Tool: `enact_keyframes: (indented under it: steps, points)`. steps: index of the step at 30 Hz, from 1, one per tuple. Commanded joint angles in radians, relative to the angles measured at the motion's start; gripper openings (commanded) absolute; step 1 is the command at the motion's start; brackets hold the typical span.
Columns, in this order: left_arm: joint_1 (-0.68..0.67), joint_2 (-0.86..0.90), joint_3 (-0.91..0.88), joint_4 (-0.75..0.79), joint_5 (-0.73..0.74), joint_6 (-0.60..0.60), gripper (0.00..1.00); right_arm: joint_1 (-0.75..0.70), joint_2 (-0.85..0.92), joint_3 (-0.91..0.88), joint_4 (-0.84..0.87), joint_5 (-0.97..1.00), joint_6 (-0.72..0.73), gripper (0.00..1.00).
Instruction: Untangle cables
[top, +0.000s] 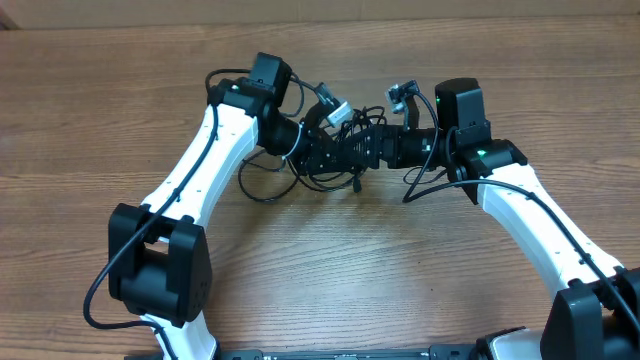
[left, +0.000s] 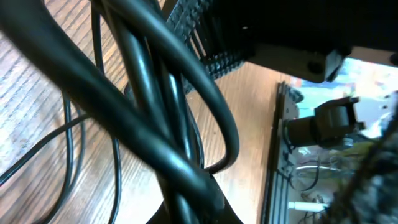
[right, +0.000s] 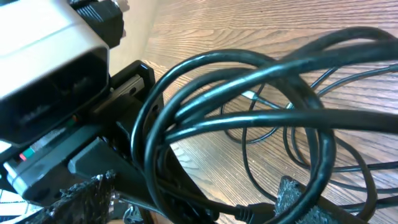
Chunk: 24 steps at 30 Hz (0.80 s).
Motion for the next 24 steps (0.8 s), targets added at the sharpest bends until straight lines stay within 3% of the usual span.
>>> enact_keyframes:
  steps: [1,6,9,14,24]
  points:
    - [-0.041,-0.008,0.008,0.005,-0.023,0.035,0.04,0.017,-0.002,0.009,0.010,0.011,-0.011,0.82]
    - [-0.041,-0.008,0.008,0.005,-0.041,0.028,0.04,0.018,-0.002,0.009,0.004,0.026,-0.026,0.78]
    - [-0.035,-0.008,0.008,0.005,-0.055,0.027,0.04,0.018,-0.002,0.009,-0.023,0.087,-0.026,0.82]
    - [-0.035,-0.008,0.008,0.014,-0.201,-0.061,0.04,0.018,-0.002,0.009,-0.092,0.214,-0.026,0.87]
    - [-0.035,-0.008,0.008,0.023,-0.304,-0.108,0.04,0.018,-0.002,0.009,-0.014,0.101,-0.026,0.87]
